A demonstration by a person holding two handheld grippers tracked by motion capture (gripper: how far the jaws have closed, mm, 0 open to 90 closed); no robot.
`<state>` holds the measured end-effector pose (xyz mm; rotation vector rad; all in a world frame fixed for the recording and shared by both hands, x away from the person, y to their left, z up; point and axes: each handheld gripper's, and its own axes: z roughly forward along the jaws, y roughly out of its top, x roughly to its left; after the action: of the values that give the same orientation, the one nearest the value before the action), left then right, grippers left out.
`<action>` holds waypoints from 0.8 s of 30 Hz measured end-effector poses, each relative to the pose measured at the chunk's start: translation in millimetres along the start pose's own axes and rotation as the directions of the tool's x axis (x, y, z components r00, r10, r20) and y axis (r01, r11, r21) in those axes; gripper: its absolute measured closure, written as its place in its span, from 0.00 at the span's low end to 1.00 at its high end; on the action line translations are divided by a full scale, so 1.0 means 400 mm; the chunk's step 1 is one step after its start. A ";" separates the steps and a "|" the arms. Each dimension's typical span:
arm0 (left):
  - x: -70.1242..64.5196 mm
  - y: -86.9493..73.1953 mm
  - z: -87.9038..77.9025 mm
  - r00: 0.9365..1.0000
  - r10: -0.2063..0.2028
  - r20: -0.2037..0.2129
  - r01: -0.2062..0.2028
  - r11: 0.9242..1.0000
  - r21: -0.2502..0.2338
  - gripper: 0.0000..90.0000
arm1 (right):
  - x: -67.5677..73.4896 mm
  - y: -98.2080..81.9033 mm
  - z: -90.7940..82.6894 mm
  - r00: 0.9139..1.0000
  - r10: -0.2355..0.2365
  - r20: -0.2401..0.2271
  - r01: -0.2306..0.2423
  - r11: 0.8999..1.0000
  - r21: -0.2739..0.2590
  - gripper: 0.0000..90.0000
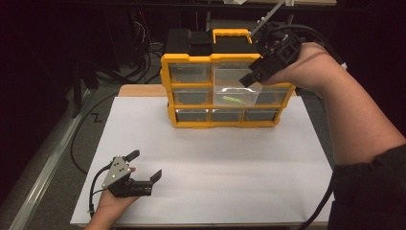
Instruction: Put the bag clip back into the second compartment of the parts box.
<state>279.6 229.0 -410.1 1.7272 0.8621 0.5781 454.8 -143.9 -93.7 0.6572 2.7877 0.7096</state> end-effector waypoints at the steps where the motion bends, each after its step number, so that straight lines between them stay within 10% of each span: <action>1: 0.001 0.000 0.001 1.000 0.000 -0.002 0.000 1.000 0.001 0.00 | 0.004 -0.007 -0.004 1.000 -0.002 -0.001 0.002 1.000 0.004 0.40; 24: -0.002 0.001 0.001 1.000 0.007 -0.012 -0.007 1.000 -0.002 0.00 | 0.094 -0.161 0.012 1.000 0.019 0.004 -0.019 1.000 0.024 0.22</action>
<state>279.5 228.0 -409.9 1.7271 0.8638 0.5939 399.0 -175.1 -132.1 0.6895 2.7942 0.6785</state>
